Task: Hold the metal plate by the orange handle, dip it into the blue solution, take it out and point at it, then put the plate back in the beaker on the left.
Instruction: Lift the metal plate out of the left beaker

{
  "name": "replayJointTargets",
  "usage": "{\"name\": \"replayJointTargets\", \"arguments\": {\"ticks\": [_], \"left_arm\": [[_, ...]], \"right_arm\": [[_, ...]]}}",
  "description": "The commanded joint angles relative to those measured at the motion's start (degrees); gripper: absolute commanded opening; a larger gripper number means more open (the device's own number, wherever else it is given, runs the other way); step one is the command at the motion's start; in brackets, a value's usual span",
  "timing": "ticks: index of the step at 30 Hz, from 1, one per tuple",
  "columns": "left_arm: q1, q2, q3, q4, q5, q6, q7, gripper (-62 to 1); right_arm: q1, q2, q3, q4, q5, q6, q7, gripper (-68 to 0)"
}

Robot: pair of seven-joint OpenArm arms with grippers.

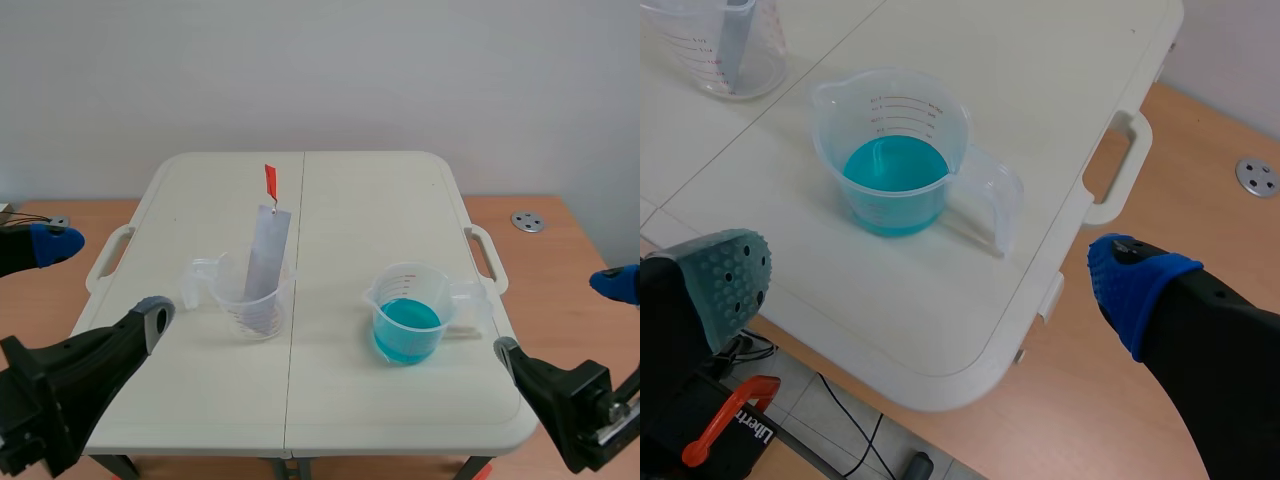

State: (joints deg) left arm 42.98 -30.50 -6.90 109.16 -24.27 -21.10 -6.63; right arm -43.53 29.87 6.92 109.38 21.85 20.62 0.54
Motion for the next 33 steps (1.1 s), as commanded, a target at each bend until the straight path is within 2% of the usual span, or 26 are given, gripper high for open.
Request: {"name": "replayJointTargets", "arguments": {"ticks": [1,11,15,23,24,27,28,29,33], "left_arm": [[0.0,0.0,0.13,0.5,-0.33,-0.07,0.52,1.4],[-0.02,-0.02,0.13,0.5,-0.33,-0.04,0.52,1.4],[-0.02,0.0,0.13,0.5,-0.35,-0.02,0.48,1.4],[-0.02,0.0,0.13,0.5,-0.35,0.52,0.48,1.4],[-0.02,0.0,0.13,0.5,-0.35,0.63,0.48,-4.3],[-0.02,0.0,0.13,0.5,-0.33,0.66,0.48,-43.1],[-0.02,0.0,0.13,0.5,-0.35,0.66,0.46,-54.1],[0.0,0.0,0.13,0.5,-0.35,0.63,0.48,-58.8],[0.24,-0.02,0.11,0.5,0.46,1.7,1.22,-57.9]], "right_arm": [[0.52,0.39,0.2,1.01,0.0,0.0,2.4,-1.2],[1.86,0.26,0.15,1.01,0.04,0.39,2.78,-1.2],[4.72,-0.04,-0.15,1.01,0.04,1.75,2.78,-1.2],[12.66,-0.07,-5.31,-0.15,0.92,1.97,2.32,-1.2],[13.92,-0.07,-6.38,-0.74,0.92,1.97,2.32,-1.2],[18.18,-0.07,-9.94,-3.37,0.92,1.97,2.29,-1.2],[19.91,-0.07,-11.34,-4.59,0.92,1.97,2.29,-1.2],[21.31,-0.07,-12.44,-5.62,0.96,1.97,2.36,-1.2],[27.65,-0.09,-17.11,-9.81,3.17,1.99,2.4,-1.2]]}}
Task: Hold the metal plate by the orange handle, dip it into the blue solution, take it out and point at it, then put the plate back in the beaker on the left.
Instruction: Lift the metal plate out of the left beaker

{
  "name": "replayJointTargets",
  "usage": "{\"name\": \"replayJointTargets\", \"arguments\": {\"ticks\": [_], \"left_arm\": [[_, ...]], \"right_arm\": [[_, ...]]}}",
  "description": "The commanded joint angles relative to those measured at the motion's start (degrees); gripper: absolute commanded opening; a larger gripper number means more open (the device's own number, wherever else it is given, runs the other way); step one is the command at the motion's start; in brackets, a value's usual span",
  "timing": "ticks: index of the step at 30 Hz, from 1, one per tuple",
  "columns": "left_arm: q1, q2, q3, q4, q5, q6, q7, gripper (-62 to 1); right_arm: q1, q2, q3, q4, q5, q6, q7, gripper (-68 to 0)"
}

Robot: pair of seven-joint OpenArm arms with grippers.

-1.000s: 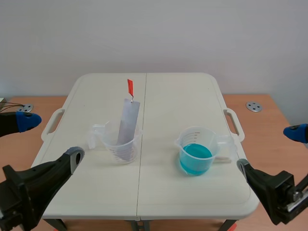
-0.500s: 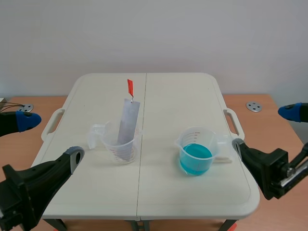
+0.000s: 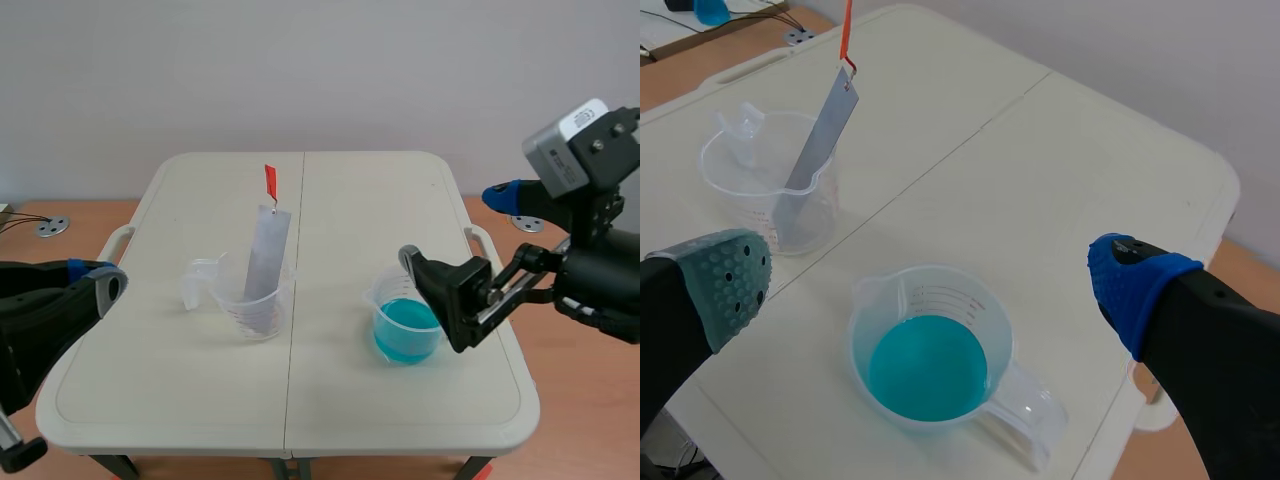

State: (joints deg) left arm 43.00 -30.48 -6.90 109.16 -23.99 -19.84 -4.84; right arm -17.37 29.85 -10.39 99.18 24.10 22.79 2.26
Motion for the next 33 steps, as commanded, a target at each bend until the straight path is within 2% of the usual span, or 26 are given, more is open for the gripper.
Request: {"name": "replayJointTargets", "arguments": {"ticks": [1,3,6,10,14,16,21,28,33], "left_arm": [[0.74,-0.09,0.09,0.5,1.18,1.81,0.02,-57.9],[2.47,-0.48,-0.22,0.5,3.06,5.31,0.46,-57.9],[6.8,-2.19,-1.14,0.5,4.09,10.08,0.44,-57.9],[13.97,-5.33,-2.32,0.5,4.24,16.04,1.01,-57.9],[20.15,-8.09,-3.28,-0.44,4.35,20.83,4.55,-57.9],[22.21,-9.01,-3.48,-2.03,4.35,22.03,5.35,-57.9],[24.0,-10.54,-3.39,-8.55,4.31,22.05,7.87,-58.0],[23.96,-10.51,-2.47,-18.8,4.33,21.35,7.67,-58.0],[23.96,-10.51,0.79,-23.52,4.33,18.23,7.34,-58.0]], "right_arm": [[3.02,-0.11,-0.87,-0.57,1.36,-0.17,0.68,-1.2],[6.05,-0.9,-2.8,-2.58,1.86,0.02,0.66,-1.2],[9.99,-3.1,-4.79,-5.81,1.97,1.84,0.63,-1.2],[14.29,-6.4,-6.82,-9.46,2.12,3.85,0.63,-1.2],[18.4,-9.14,-8.94,-13.09,2.1,4.79,0.31,-1.2],[20.37,-10.21,-9.92,-15.19,2.12,4.79,-0.02,-1.2],[25.77,-12.46,-12.98,-21.24,2.14,5.16,-0.02,-1.2],[32.72,-15.04,-18.64,-27.54,3.63,5.16,0.0,-1.2],[36.28,-17.49,-20.22,-30.91,3.61,5.14,-0.31,-1.2]]}}
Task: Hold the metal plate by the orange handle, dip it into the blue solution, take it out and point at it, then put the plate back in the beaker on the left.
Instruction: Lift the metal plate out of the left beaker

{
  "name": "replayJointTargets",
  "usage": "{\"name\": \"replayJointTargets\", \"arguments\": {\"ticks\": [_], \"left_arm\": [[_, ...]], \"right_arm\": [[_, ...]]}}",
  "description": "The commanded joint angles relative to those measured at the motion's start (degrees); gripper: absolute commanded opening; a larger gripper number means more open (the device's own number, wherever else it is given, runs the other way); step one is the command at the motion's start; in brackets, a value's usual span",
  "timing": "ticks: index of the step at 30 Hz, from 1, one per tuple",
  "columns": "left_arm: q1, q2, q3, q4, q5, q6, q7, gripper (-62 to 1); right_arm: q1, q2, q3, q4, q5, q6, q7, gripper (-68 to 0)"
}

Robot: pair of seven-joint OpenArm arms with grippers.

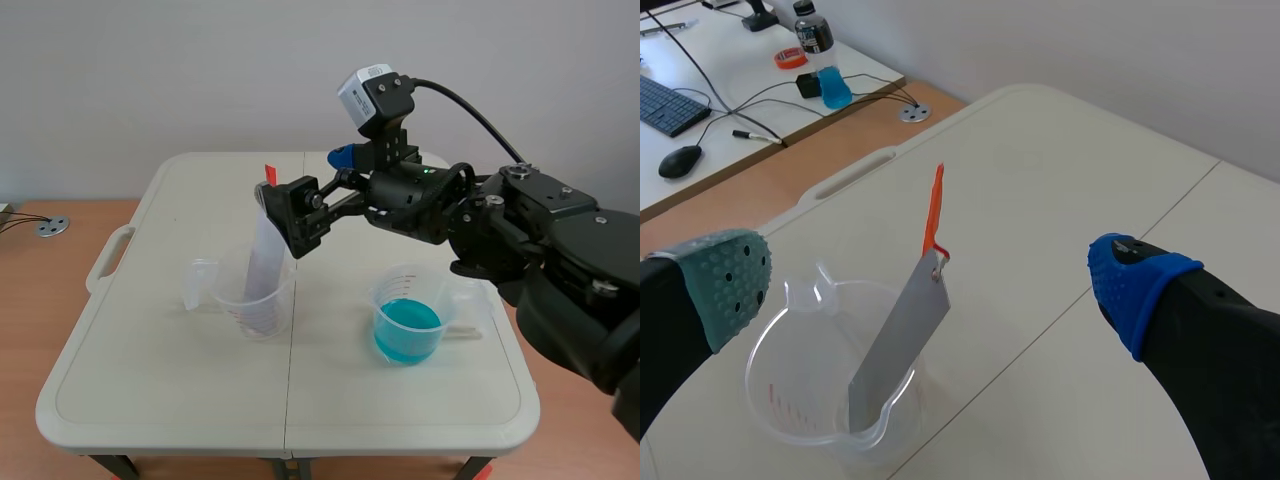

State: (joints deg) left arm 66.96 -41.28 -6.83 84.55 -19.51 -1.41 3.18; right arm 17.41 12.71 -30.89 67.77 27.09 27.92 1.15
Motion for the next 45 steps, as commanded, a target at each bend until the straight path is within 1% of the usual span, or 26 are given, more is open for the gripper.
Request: {"name": "replayJointTargets", "arguments": {"ticks": [1,3,6,11,13,20,25,26,29,31,37,40,45], "left_arm": [[0.0,0.28,1.6,0.37,-0.15,-0.68,-0.74,-58.0],[0.0,0.28,3.34,-0.85,-0.15,-1.49,-0.76,-58.0],[0.0,0.28,6.01,-2.12,-0.15,-1.6,-0.76,-58.0],[-0.02,0.28,9.97,-3.23,-0.09,-2.01,-0.76,-58.0],[-0.02,0.28,11.1,-3.23,0.61,-2.01,-0.76,-58.0],[-0.15,0.28,12.66,-3.23,0.94,-2.01,-0.76,-58.0],[-0.15,0.26,12.66,-3.23,0.94,-2.01,-0.76,-58.0],[-0.15,0.26,12.66,-3.23,0.94,-2.01,-0.76,-58.0],[-0.33,0.26,12.66,-3.23,0.94,-2.12,-0.76,-58.0],[-0.48,0.26,12.66,-3.23,0.94,-2.29,-0.76,-58.0],[-0.48,0.26,12.66,-3.23,0.94,-2.4,-0.76,-58.0],[-0.48,0.26,12.66,-3.23,0.94,-2.4,-0.76,-58.0],[-0.48,0.28,12.66,-3.23,0.92,-2.86,-0.72,-58.0]], "right_arm": [[2.05,-0.85,0.17,-0.22,0.61,-0.04,0.52,-1.2],[3.39,-1.79,-0.07,-1.77,0.61,-0.02,-0.07,-1.2],[5.35,-3.48,-0.37,-4.7,0.61,0.0,-1.14,-1.2],[8.28,-6.14,-0.98,-9.44,0.61,0.0,-1.31,-1.2],[9.14,-7.08,-1.55,-10.51,0.61,0.0,-1.55,-1.2],[10.75,-10.49,-2.23,-13.99,0.59,-0.02,-4.0,-1.2],[10.99,-11.34,-2.23,-15.43,0.59,-0.02,-4.04,-1.4],[10.99,-11.43,-2.23,-15.52,0.59,-0.02,-4.04,-3.6],[10.99,-11.43,-2.23,-15.54,0.57,-0.04,-4.04,-14.8],[10.99,-11.43,-2.23,-15.54,0.57,-0.04,-4.07,-19.4],[10.99,-11.45,-2.23,-15.54,0.59,-0.24,-4.04,-25.7],[10.99,-11.45,-2.23,-15.54,0.59,-1.18,-4.0,-30.2],[10.99,-11.45,-2.23,-15.54,0.61,-1.31,-4.0,-37.8]]}}
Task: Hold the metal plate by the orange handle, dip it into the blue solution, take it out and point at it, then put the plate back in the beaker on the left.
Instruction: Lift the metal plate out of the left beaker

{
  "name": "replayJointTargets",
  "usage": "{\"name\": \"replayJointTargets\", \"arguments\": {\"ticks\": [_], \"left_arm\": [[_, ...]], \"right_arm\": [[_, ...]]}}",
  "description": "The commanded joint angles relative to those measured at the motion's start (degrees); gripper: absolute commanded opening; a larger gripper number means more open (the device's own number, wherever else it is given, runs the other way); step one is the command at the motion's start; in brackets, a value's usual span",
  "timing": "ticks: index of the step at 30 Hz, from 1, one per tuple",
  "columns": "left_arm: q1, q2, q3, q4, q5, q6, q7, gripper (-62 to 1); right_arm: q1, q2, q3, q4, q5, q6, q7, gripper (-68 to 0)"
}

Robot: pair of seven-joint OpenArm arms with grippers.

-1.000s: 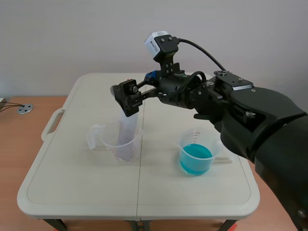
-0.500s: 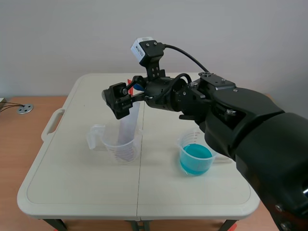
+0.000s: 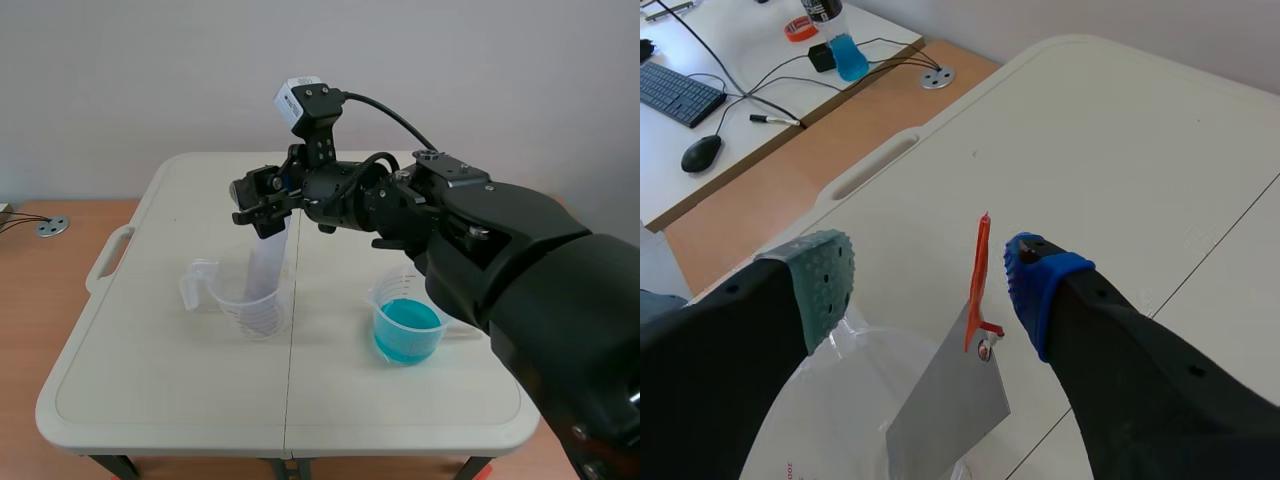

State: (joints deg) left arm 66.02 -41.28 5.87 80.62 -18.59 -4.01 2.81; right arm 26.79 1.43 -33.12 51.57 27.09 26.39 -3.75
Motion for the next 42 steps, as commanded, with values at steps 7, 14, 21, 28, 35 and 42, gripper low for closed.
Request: {"name": "replayJointTargets", "arguments": {"ticks": [7,14,21,28,35,42], "left_arm": [[0.46,0.28,-0.04,0.7,-0.02,-0.26,-0.35,-58.0],[0.46,0.28,-0.04,0.7,-0.02,-0.26,-0.35,-58.0],[0.46,0.28,-0.04,0.7,-0.02,-0.26,-0.35,-58.0],[0.46,0.28,-0.04,0.7,-0.02,-0.26,-0.35,-58.0],[0.46,0.28,-0.04,0.7,-0.02,-0.24,-0.35,-58.0],[0.46,0.28,-0.04,0.7,-0.02,-0.24,-0.35,-58.0]], "right_arm": [[1.62,-0.15,0.0,0.66,0.59,0.24,0.87,-50.4],[1.62,-0.17,0.0,0.66,0.59,0.81,1.42,-66.7],[1.62,-0.2,0.0,0.66,0.59,7.06,4.48,-66.4],[1.62,-0.2,0.0,0.76,0.59,14.03,6.05,-66.4],[1.6,-0.15,0.0,1.55,0.57,15.21,6.05,-66.4],[1.44,-0.15,0.0,3.08,0.35,16.33,4.2,-66.2]]}}
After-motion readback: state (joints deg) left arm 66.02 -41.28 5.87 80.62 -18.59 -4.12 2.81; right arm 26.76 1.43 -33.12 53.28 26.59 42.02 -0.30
